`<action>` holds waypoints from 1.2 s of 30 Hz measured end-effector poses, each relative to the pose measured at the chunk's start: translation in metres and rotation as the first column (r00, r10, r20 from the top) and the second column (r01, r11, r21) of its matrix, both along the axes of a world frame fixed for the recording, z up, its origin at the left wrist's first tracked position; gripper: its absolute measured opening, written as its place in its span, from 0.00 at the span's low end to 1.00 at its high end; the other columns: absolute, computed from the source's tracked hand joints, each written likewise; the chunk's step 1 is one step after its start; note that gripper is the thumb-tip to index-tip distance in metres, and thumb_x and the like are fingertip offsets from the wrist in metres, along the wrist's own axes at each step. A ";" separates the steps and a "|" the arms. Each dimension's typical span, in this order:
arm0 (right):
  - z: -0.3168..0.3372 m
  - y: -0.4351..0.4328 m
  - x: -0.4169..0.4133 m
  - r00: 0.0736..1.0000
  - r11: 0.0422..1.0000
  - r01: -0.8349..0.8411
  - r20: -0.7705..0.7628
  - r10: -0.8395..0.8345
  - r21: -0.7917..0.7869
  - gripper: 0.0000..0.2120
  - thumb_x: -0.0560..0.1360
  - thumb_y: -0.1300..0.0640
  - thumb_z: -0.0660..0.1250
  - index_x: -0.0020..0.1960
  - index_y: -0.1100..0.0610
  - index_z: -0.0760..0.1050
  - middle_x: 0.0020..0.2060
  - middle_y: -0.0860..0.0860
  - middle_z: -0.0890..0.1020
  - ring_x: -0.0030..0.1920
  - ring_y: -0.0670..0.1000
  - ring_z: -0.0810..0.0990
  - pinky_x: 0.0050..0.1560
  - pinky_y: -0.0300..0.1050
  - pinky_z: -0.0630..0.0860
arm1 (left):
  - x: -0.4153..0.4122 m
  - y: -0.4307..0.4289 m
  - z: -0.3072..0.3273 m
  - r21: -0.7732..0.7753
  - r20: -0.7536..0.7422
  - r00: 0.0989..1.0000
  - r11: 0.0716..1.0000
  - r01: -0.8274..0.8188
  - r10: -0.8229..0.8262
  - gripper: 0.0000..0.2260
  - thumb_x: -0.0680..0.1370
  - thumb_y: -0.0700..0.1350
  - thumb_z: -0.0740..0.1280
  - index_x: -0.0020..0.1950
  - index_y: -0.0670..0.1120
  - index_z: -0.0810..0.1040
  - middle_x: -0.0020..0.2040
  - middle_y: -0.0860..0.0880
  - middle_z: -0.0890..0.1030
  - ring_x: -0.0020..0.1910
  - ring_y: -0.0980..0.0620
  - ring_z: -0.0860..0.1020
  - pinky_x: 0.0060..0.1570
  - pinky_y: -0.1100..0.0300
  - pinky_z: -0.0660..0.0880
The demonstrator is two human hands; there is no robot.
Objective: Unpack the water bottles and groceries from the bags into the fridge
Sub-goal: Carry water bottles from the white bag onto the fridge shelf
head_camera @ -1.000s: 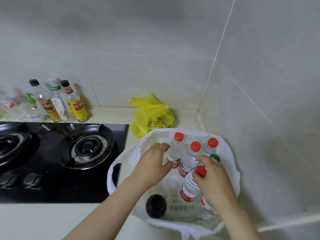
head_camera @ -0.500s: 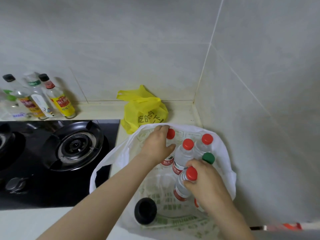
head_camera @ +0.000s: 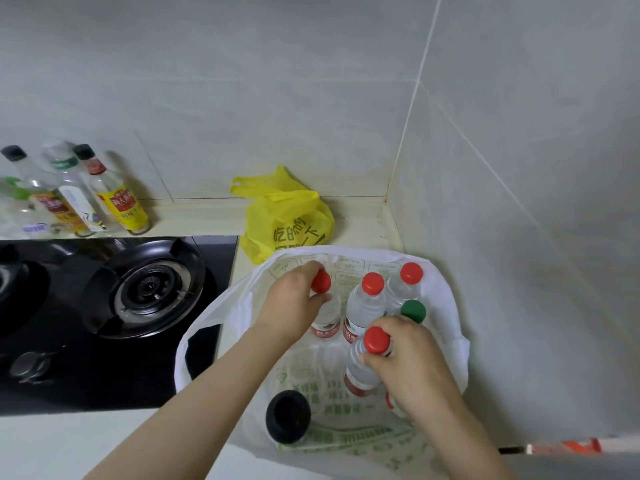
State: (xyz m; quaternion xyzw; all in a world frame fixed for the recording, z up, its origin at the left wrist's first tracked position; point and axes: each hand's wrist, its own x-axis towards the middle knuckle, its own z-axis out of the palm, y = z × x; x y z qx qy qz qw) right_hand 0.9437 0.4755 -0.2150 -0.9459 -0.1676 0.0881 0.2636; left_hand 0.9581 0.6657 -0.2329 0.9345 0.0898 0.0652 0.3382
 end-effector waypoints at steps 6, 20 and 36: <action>0.001 0.015 0.001 0.999 1.000 -0.029 0.023 0.029 0.003 0.04 0.71 0.57 0.70 0.41 0.53 0.75 0.39 0.45 0.78 0.39 0.45 0.76 0.35 0.32 0.68 | -0.039 0.016 0.003 0.007 -0.030 0.998 0.999 -0.050 0.050 0.10 0.73 0.46 0.71 0.52 0.48 0.75 0.47 0.52 0.80 0.47 0.50 0.77 0.51 0.52 0.76; -0.019 0.031 -0.013 0.999 0.984 0.039 0.004 -0.040 0.174 0.16 0.70 0.56 0.73 0.56 0.51 0.75 0.50 0.44 0.78 0.51 0.46 0.77 0.53 0.41 0.75 | -0.084 0.028 -0.010 -0.107 0.029 0.992 0.987 -0.121 0.124 0.10 0.72 0.47 0.72 0.51 0.52 0.74 0.46 0.57 0.79 0.46 0.57 0.77 0.51 0.56 0.76; -0.054 0.033 -0.018 0.978 0.969 0.157 -0.163 -0.127 0.192 0.29 0.66 0.51 0.77 0.64 0.51 0.70 0.56 0.46 0.79 0.58 0.50 0.77 0.59 0.47 0.75 | -0.087 0.024 -0.038 -0.254 -0.153 0.975 0.947 -0.197 0.162 0.26 0.65 0.47 0.77 0.60 0.57 0.71 0.53 0.58 0.78 0.51 0.57 0.76 0.48 0.66 0.72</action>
